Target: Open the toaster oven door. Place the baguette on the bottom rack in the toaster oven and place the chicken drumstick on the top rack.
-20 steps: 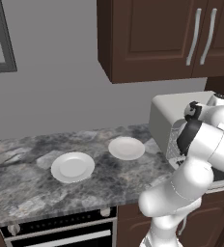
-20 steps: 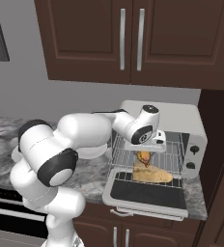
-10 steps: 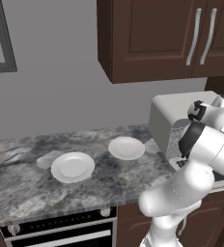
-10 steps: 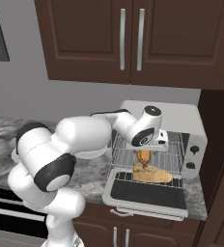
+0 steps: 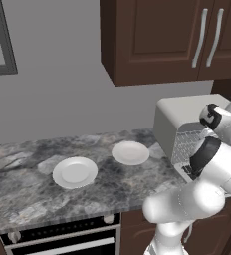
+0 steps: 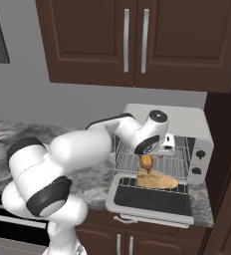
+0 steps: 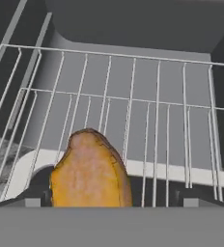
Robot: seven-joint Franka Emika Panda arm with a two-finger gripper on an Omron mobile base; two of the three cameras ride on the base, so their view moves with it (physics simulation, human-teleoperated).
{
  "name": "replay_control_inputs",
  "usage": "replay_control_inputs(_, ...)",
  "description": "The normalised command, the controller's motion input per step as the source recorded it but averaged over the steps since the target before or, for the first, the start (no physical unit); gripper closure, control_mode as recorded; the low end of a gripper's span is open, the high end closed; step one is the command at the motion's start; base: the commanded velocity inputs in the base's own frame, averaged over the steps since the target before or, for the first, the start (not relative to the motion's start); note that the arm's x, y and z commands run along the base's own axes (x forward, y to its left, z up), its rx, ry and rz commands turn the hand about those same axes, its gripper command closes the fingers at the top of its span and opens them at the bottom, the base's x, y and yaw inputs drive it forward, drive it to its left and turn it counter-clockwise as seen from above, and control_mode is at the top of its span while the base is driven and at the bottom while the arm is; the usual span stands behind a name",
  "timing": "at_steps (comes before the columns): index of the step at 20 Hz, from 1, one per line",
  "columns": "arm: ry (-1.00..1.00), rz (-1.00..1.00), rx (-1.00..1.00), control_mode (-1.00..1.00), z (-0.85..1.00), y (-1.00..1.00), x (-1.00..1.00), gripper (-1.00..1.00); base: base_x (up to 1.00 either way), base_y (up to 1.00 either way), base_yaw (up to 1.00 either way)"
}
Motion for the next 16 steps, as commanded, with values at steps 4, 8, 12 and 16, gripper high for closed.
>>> replay_control_inputs(4,0.00,0.00,0.00,-1.00,0.30,0.05,-0.37,-1.00,0.00,0.00,0.00)
replay_control_inputs(8,0.00,-0.01,-0.02,-1.00,0.21,0.06,-0.48,-1.00,0.00,0.00,0.00)
replay_control_inputs(12,0.04,-0.04,-0.03,-1.00,0.02,0.10,-0.56,-1.00,0.00,0.00,0.00)
replay_control_inputs(16,0.01,-0.06,0.00,-1.00,-0.15,0.10,-0.55,-1.00,0.00,0.00,0.00)
